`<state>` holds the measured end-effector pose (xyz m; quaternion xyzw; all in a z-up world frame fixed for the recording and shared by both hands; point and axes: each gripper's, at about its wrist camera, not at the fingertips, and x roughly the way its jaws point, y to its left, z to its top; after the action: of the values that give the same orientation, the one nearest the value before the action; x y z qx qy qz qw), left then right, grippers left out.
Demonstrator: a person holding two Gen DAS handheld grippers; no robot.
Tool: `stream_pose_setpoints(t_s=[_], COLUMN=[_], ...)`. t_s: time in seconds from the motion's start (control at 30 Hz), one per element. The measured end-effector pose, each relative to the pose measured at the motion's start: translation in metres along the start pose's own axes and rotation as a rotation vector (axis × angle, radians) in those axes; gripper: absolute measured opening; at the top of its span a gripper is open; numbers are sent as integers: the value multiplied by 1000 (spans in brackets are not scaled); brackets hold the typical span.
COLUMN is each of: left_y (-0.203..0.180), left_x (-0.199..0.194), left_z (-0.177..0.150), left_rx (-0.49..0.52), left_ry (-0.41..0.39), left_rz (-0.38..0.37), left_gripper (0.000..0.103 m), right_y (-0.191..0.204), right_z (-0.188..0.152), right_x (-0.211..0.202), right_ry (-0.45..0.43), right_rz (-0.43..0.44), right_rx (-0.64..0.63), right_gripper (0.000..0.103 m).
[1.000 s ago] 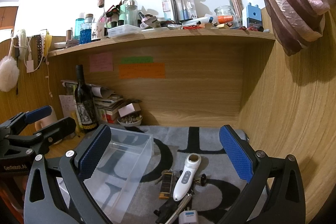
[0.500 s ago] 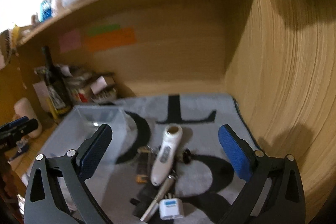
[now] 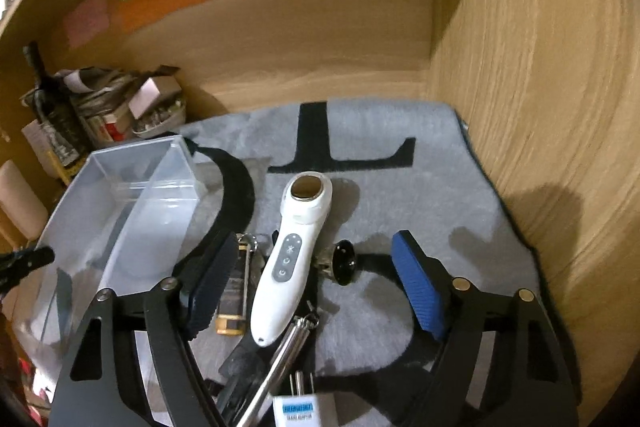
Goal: Organize rigid objects
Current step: 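Lower the left gripper onto the clear box wall and close it, then grasp the white handheld facial device with the right gripper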
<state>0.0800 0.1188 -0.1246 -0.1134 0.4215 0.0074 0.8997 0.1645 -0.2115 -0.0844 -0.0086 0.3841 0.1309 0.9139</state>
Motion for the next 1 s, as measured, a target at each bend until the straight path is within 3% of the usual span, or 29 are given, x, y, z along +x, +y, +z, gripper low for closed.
stream_pose_setpoints(t_s=[0.17,0.23,0.5,0.7,0.8,1.0], left_y=[-9,-12,-11,-10,-9,-8], left_x=[2,4,11,11,11,11], left_z=[2,2,0,0,0,-1], left_rx=[31,51,52,51,42,31], left_ry=[7,8,18,13,8,7], left_rz=[-7,-4,0,-5,-11,-12], left_gripper=[15,12,12,12,12,12], right_y=[1,3,4,11,16,21], right_z=[13,19,24,28,31,34], right_x=[26,40,91,105,109,85], right_ry=[81,134,318,354,355,258], right_rz=[17,23,32,4,-16,-14], right_rx=[-1,-10,-4,-47,-84,-82], right_gripper=[65,55,55,40,38,36])
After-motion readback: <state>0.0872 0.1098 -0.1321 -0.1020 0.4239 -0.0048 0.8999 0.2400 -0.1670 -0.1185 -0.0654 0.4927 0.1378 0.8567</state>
